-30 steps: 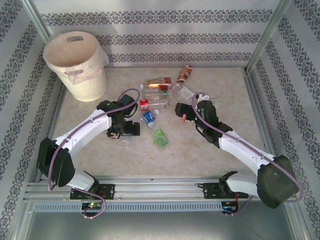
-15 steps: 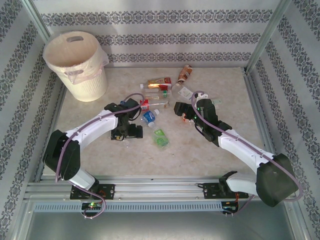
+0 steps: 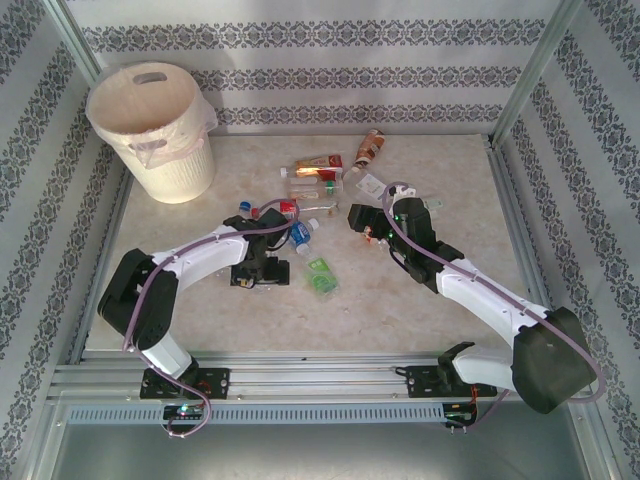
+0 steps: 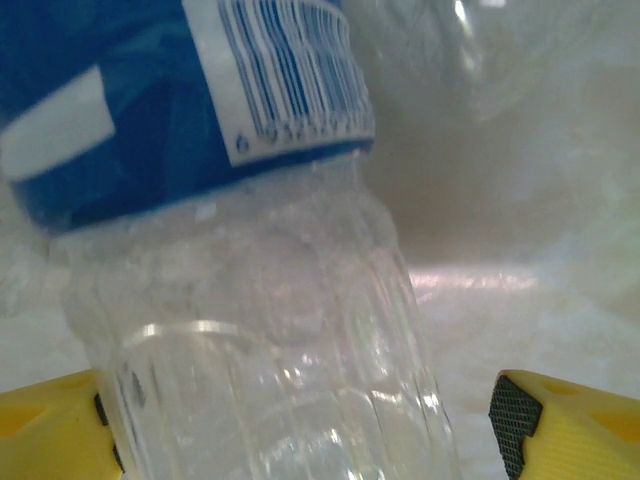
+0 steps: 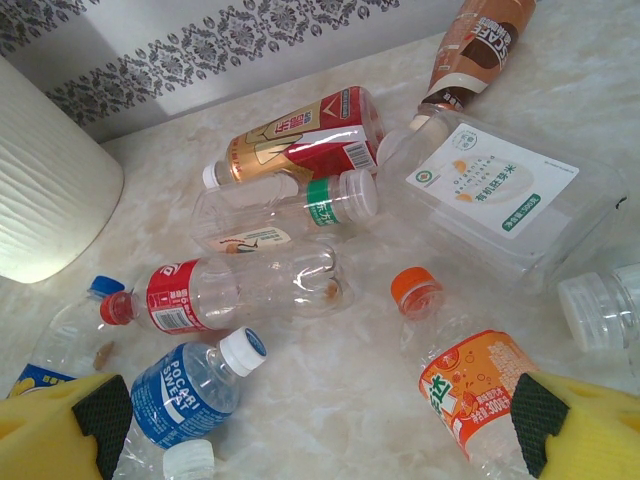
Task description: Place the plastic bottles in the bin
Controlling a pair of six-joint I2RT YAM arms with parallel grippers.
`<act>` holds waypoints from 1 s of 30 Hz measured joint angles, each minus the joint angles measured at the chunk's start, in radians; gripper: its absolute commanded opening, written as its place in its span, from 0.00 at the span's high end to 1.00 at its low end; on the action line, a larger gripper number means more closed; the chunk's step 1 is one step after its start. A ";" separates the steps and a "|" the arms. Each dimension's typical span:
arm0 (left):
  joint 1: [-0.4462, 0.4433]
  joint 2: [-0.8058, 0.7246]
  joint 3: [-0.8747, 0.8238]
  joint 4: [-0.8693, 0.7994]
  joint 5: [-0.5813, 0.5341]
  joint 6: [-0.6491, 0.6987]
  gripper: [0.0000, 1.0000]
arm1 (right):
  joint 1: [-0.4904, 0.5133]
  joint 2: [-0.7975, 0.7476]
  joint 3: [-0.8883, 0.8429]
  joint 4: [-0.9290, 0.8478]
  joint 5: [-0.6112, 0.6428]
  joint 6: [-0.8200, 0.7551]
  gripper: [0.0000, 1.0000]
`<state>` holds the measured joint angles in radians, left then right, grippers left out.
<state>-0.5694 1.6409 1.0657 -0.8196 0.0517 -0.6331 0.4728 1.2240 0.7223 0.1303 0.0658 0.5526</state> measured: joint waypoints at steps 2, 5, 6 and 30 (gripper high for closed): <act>0.000 0.002 -0.020 0.034 -0.013 -0.010 0.13 | 0.000 0.000 0.000 0.000 0.000 0.000 0.02; 0.000 0.002 -0.053 0.080 -0.027 -0.034 0.20 | 0.000 0.000 0.000 0.000 0.000 0.000 0.02; 0.000 0.002 -0.058 0.089 -0.029 -0.041 0.23 | 0.000 0.000 0.000 0.000 0.000 0.000 0.02; 0.000 -0.253 0.022 0.110 -0.137 0.002 0.53 | -0.006 0.036 0.018 0.018 -0.034 -0.001 0.02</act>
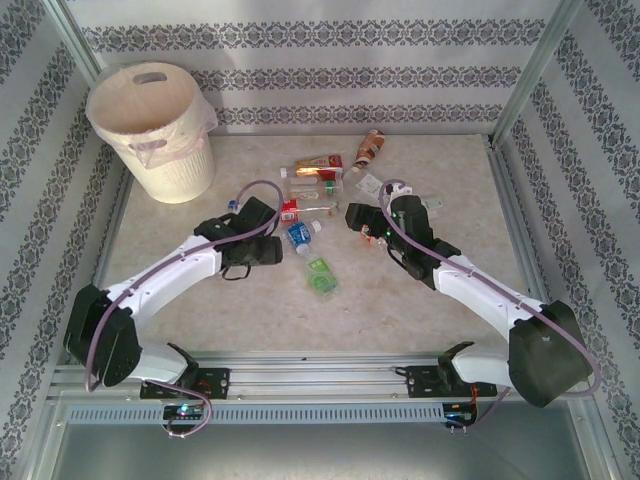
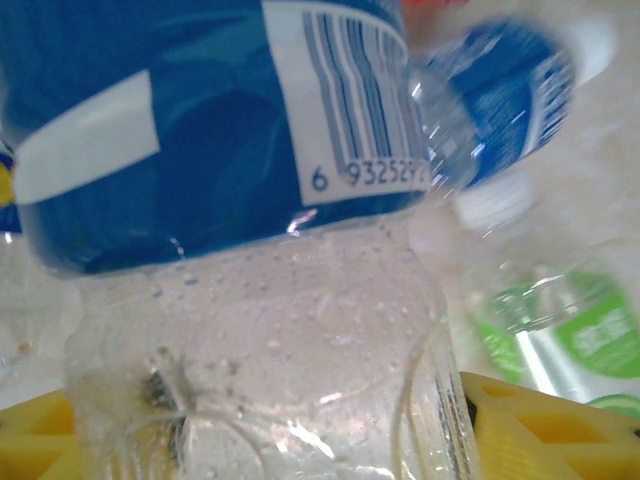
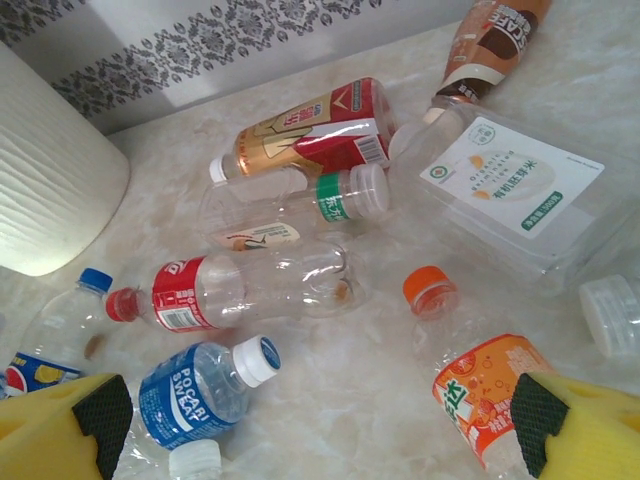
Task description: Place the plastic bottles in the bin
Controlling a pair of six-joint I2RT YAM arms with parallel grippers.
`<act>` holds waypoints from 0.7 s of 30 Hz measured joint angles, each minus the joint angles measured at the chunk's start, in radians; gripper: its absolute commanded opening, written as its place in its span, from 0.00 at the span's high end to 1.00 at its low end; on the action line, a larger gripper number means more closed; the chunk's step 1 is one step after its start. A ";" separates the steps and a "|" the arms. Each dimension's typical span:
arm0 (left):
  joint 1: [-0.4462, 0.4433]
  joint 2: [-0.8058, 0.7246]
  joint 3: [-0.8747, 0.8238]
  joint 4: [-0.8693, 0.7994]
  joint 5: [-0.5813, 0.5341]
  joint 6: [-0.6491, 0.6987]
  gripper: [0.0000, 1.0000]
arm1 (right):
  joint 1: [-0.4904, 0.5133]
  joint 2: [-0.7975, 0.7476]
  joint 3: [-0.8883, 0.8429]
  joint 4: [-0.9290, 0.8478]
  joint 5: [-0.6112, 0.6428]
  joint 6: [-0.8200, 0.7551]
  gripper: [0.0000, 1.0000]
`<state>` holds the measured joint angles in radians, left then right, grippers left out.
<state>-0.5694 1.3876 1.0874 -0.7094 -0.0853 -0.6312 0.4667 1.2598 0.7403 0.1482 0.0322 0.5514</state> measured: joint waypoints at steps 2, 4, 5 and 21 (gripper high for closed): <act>0.000 -0.005 0.047 0.000 -0.021 0.023 0.53 | 0.000 0.002 0.000 0.019 -0.013 0.000 0.02; 0.003 -0.005 0.093 0.005 -0.037 0.047 0.53 | 0.000 0.008 0.002 0.040 -0.028 -0.004 0.02; 0.008 -0.004 0.113 0.007 -0.044 0.058 0.53 | 0.000 0.012 0.003 0.047 -0.034 -0.005 0.02; 0.207 0.209 0.568 0.208 -0.176 0.315 0.55 | 0.000 0.104 0.118 0.144 -0.053 -0.008 0.02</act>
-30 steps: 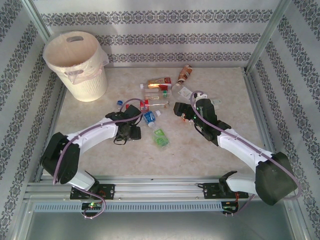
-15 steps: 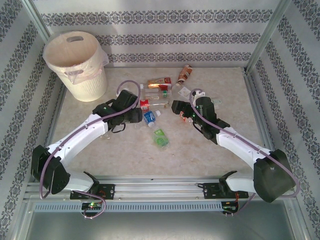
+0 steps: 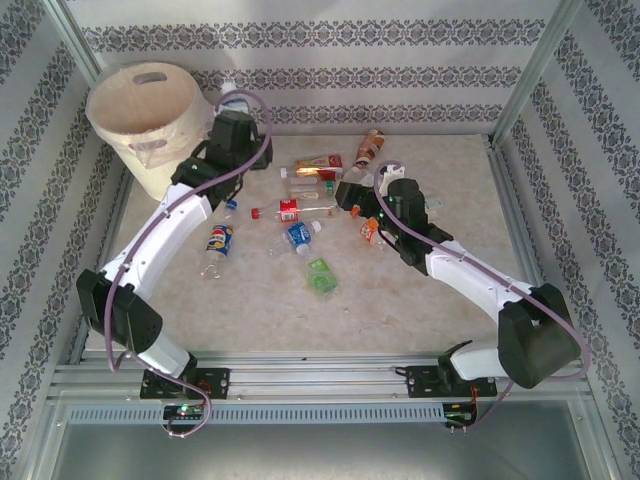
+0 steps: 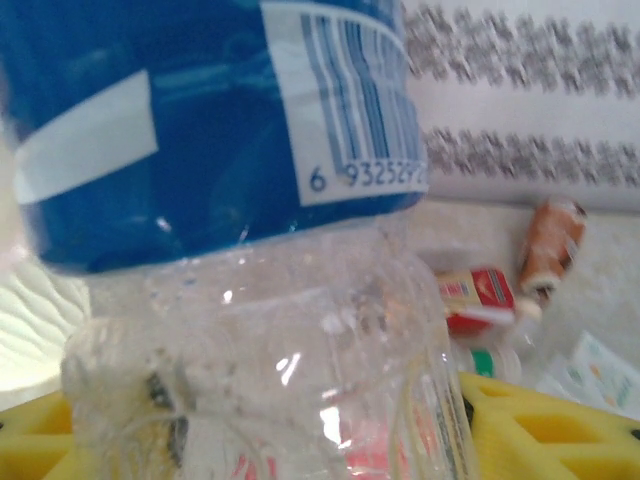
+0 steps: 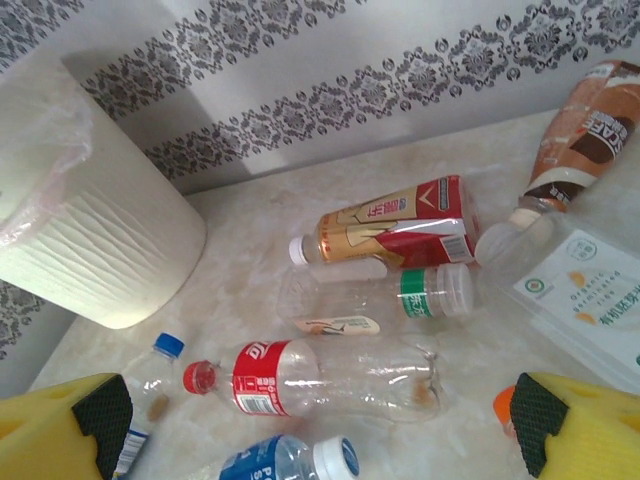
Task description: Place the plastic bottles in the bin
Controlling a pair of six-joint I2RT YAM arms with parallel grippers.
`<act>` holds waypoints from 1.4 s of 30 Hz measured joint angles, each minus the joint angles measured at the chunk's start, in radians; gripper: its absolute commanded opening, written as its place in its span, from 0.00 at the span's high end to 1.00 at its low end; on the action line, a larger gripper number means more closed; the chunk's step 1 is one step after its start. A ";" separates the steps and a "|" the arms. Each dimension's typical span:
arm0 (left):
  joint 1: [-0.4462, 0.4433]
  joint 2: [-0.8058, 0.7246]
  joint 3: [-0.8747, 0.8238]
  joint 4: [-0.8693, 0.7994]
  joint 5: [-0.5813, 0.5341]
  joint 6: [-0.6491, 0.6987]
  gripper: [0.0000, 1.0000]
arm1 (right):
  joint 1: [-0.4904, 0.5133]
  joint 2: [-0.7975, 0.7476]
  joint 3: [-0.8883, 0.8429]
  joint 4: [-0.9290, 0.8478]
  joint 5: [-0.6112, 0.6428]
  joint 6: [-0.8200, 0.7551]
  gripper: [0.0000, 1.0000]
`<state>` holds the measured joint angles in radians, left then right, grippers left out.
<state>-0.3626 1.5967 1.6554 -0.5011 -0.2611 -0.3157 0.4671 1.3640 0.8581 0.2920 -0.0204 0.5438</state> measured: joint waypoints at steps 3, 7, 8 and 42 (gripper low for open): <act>0.084 0.048 0.096 0.005 0.002 0.028 0.55 | 0.000 -0.004 0.001 0.000 0.001 0.000 0.02; 0.196 0.109 0.222 0.005 0.016 0.054 0.54 | 0.000 -0.029 -0.004 -0.005 0.009 -0.002 0.02; 0.217 0.121 0.248 0.000 0.021 0.060 0.54 | 0.000 -0.037 -0.005 -0.005 0.013 -0.004 0.02; 0.566 0.684 0.846 -0.312 -0.012 0.181 0.38 | -0.021 -0.114 -0.016 -0.167 0.150 -0.018 0.02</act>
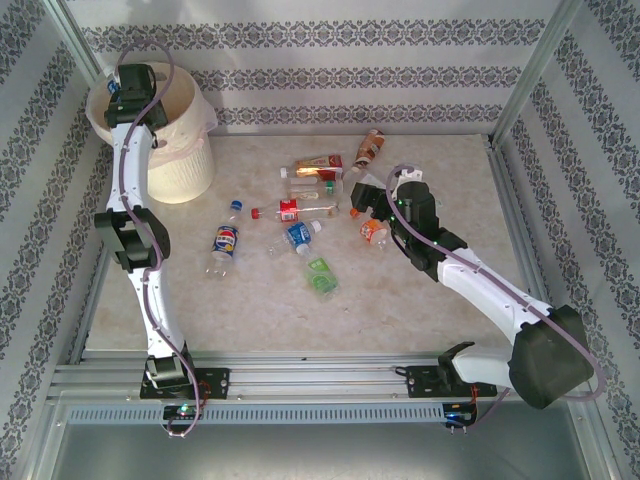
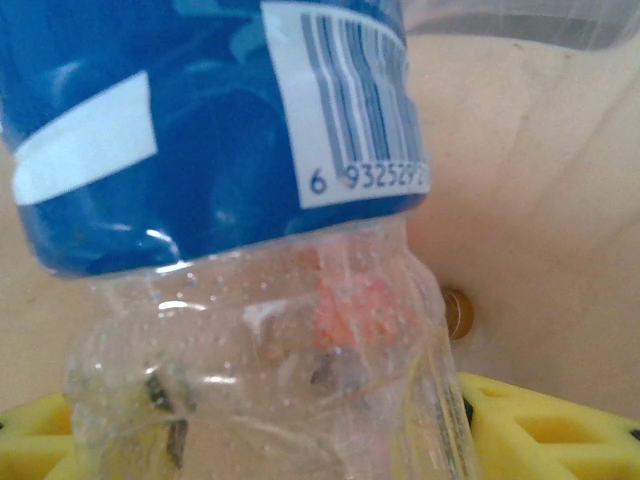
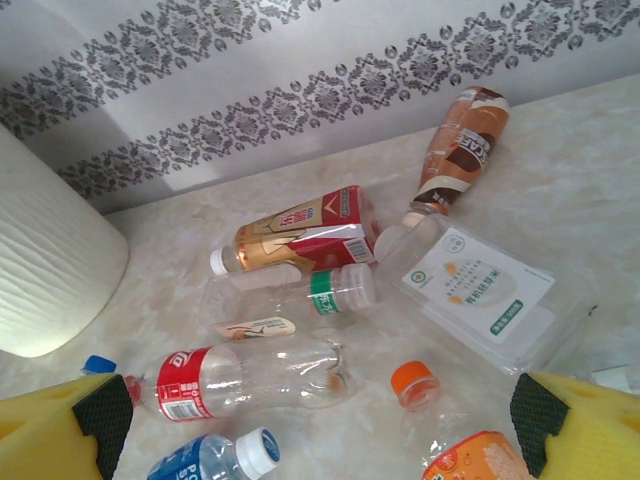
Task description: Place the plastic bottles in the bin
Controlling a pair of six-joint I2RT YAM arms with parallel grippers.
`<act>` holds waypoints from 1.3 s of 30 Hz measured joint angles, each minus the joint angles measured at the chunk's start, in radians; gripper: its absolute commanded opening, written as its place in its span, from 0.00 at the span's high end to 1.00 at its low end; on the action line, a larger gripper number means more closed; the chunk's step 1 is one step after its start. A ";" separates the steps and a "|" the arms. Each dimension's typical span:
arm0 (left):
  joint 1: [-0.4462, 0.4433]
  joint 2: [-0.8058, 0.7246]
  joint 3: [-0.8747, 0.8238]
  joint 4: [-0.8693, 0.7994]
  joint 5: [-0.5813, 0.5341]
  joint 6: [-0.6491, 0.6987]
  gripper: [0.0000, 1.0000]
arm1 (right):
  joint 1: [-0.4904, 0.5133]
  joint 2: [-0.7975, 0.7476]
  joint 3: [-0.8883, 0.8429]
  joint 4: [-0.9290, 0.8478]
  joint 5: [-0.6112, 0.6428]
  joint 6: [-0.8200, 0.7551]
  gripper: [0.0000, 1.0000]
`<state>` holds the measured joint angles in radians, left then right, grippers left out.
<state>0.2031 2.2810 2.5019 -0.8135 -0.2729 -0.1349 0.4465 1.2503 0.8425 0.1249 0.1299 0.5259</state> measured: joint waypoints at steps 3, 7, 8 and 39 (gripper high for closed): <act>0.000 0.000 0.020 -0.024 -0.013 -0.024 0.32 | -0.006 0.000 0.000 -0.015 0.006 0.003 0.02; 0.000 0.000 0.054 -0.057 -0.015 -0.050 0.26 | -0.019 0.000 0.000 -0.037 0.011 0.003 0.02; 0.000 0.000 0.059 -0.061 -0.012 -0.057 0.24 | -0.020 0.000 0.000 -0.041 0.012 0.003 0.02; -0.025 -0.399 -0.230 0.061 0.647 -0.274 0.00 | -0.434 0.145 0.075 -0.267 -0.052 0.299 0.02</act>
<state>0.1783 1.8816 2.2719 -0.7525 0.3744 -0.4084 0.0128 1.3956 0.9173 -0.1421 0.0776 0.8246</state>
